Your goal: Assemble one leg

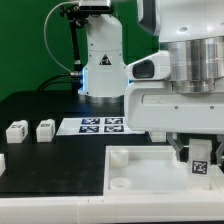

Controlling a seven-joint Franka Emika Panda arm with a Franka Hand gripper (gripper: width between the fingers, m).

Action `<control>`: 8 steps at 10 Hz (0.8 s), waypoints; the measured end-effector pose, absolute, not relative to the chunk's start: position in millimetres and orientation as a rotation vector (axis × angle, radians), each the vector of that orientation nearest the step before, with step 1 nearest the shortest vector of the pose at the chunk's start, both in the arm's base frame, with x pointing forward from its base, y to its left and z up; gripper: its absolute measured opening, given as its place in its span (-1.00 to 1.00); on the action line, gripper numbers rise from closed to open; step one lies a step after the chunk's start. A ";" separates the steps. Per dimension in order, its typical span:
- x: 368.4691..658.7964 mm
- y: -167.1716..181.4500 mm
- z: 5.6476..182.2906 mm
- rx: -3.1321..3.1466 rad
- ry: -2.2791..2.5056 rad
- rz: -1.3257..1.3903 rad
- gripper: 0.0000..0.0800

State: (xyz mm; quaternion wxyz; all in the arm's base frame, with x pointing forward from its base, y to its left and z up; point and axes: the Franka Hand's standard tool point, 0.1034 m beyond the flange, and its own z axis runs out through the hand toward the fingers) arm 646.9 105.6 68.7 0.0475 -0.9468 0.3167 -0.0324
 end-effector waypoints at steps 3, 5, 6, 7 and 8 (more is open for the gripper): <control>645.7 93.5 68.5 -2.800 1.261 -0.103 -0.20; 645.7 90.1 68.5 -2.779 1.324 -0.108 -0.19; 645.7 90.4 68.4 -2.779 1.323 -0.107 -0.19; 646.2 92.9 69.7 -2.778 1.319 -0.108 0.08; 647.5 98.2 73.8 -2.772 1.310 -0.111 0.41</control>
Offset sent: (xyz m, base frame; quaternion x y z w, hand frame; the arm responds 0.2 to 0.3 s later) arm 0.0000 0.0000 0.0000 0.0000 0.0000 0.2667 0.9638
